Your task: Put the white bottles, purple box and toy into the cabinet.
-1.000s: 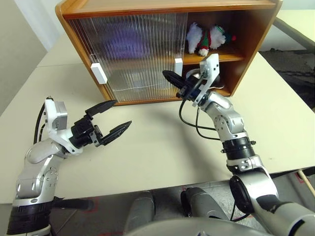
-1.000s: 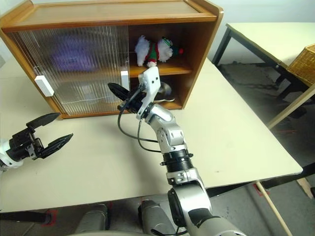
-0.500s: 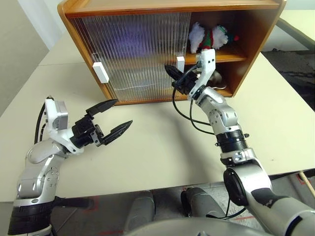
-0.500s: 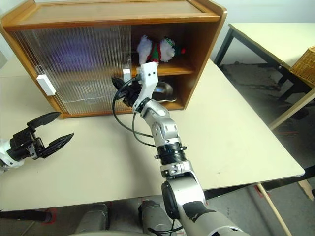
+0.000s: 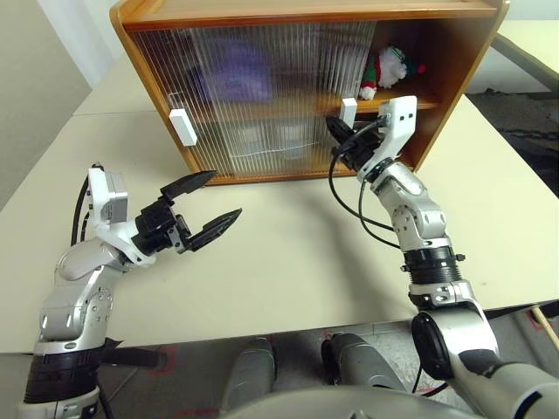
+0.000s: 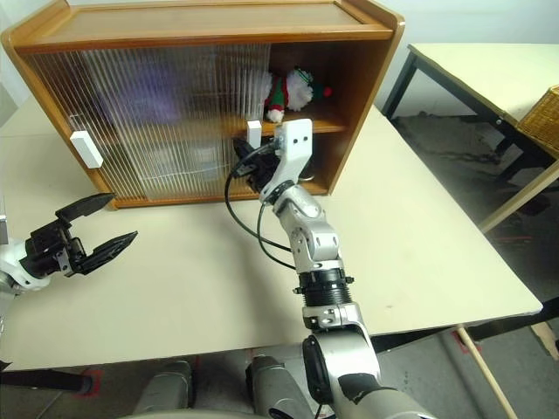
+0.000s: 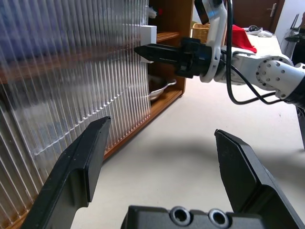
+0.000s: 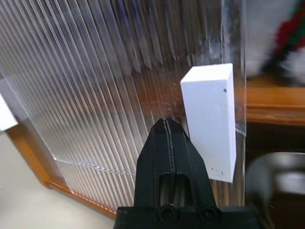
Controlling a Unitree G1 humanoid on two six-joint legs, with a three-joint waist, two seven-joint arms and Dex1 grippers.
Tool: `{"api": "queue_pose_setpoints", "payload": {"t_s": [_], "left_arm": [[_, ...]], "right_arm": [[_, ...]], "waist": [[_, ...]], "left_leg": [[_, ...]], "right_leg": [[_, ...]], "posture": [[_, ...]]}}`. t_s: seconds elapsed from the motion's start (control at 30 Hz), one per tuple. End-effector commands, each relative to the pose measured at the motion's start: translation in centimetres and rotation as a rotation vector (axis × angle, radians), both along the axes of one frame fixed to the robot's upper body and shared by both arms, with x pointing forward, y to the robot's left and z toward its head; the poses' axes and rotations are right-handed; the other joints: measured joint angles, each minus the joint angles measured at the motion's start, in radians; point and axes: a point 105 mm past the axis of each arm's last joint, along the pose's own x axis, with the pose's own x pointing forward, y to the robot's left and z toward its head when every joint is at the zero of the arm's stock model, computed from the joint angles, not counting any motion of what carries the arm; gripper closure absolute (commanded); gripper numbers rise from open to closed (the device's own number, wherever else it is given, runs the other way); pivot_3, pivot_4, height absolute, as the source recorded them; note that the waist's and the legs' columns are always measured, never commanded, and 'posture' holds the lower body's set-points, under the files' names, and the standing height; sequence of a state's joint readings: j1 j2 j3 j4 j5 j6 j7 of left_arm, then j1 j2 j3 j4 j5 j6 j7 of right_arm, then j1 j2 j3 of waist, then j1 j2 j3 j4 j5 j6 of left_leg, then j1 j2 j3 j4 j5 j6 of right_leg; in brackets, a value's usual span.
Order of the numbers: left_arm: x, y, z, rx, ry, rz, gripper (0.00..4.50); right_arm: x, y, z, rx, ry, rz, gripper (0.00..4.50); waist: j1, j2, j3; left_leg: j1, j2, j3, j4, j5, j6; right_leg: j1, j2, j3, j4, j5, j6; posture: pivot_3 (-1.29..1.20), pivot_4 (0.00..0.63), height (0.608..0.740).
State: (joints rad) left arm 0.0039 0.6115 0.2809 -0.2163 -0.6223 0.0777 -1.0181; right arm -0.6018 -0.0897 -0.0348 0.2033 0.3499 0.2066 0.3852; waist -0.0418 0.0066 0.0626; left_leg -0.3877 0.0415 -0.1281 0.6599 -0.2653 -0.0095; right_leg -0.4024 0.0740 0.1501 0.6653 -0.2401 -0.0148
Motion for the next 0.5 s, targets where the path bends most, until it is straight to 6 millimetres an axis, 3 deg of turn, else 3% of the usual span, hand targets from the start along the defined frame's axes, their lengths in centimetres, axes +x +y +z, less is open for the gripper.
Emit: {"api": "queue_pose_setpoints", "payload": {"t_s": [0.03, 0.5], "left_arm": [[0.1, -0.3, -0.4, 0.002, 0.017, -0.013, 0.00], [0.4, -0.4, -0.3, 0.003, 0.013, -0.021, 0.00]], "right_arm": [[0.4, -3.2, -0.3, -0.005, 0.004, -0.117, 4.48], [0.8, -9.2, -0.7, -0.079, -0.004, -0.274, 4.48]], "waist": [[0.000, 0.000, 0.000], [-0.002, -0.001, 0.000]], "left_leg": [[0.000, 0.000, 0.000, 0.000, 0.000, 0.000], [0.000, -0.001, 0.000, 0.001, 0.001, 0.002]], "right_leg": [[0.000, 0.000, 0.000, 0.000, 0.000, 0.000], [0.001, 0.000, 0.002, 0.000, 0.003, 0.003]], "posture": [[-0.06, 0.068, 0.740], [-0.07, 0.063, 0.740]]}}
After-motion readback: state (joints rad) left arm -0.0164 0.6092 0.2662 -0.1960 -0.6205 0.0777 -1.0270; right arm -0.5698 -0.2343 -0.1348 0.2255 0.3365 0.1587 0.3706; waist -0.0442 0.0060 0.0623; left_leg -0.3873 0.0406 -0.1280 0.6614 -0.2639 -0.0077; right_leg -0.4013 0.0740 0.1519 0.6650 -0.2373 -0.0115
